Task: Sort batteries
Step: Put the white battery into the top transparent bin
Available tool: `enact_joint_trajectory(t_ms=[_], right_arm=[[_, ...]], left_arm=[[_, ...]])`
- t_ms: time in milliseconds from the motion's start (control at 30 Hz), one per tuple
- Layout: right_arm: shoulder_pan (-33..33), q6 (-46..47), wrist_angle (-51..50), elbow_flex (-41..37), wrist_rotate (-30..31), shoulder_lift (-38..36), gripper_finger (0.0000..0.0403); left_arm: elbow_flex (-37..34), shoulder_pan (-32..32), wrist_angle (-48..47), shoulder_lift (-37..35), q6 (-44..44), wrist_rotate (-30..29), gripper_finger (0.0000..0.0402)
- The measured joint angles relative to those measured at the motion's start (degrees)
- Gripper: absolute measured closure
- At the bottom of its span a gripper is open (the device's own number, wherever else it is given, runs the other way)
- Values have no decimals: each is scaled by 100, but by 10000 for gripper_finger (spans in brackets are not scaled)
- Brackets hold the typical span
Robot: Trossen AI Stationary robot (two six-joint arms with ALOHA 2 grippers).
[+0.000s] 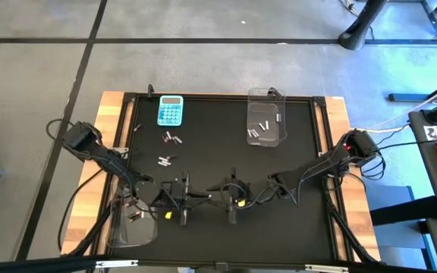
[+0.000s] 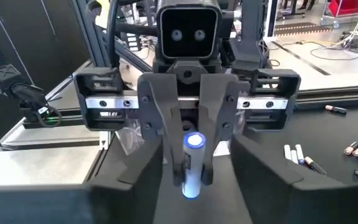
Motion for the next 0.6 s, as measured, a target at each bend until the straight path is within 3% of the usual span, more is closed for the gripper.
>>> enact_joint_trajectory(t_ms=[333,600], right_arm=[[11,-6,19,0,-126,0,377],[11,-175,3,-11,170,-127,378]], left_arm=[[-2,0,-25,0,-20,41,370],[-2,60,-440,-2,-336,35,314]])
